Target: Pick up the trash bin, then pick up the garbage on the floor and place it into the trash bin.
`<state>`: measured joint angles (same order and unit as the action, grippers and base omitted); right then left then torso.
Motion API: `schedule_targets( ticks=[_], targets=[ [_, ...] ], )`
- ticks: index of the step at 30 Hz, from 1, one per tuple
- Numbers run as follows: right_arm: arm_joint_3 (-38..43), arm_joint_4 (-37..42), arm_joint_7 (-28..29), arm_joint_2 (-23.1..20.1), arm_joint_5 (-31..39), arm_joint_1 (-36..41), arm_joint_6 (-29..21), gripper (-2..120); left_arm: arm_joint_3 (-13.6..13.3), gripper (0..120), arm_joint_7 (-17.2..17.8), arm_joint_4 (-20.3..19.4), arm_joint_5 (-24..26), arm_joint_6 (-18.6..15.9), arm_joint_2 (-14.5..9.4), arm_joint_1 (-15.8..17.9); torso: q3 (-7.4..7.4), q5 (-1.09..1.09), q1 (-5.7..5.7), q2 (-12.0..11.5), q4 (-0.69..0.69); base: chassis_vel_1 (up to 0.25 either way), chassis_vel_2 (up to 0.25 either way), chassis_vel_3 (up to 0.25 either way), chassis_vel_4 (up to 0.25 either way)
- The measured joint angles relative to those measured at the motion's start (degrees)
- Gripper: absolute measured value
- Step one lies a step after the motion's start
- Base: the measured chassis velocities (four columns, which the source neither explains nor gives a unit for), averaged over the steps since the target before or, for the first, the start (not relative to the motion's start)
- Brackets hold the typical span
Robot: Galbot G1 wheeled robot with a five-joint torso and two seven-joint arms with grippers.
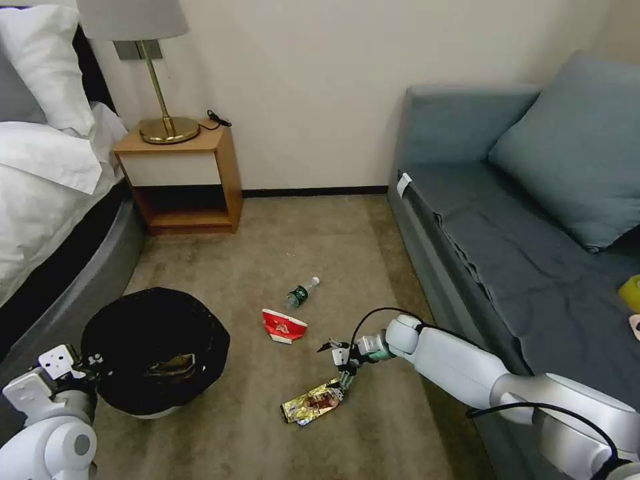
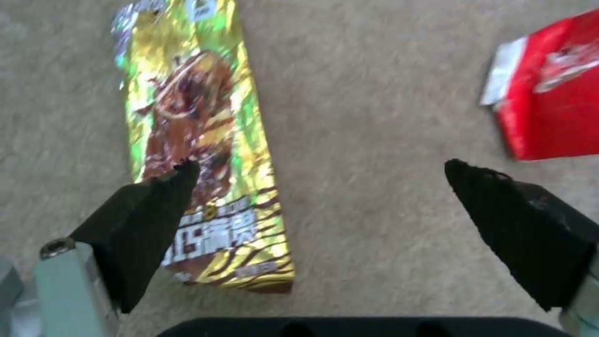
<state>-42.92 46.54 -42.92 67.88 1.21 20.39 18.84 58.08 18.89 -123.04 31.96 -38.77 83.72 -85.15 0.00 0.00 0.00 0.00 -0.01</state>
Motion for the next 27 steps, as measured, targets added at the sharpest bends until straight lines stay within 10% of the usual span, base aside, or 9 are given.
schedule_targets(
  ticks=[27],
  targets=[
    [-0.9,-7.0,-0.3,4.1,-4.6,3.2,1.6,100,0.7,3,-0.1,-0.2,0.3,0.6,-0.4,-0.6,0.00,0.00,0.00,0.0,0.01,0.000,0.000,0.000,0.000]
  ],
)
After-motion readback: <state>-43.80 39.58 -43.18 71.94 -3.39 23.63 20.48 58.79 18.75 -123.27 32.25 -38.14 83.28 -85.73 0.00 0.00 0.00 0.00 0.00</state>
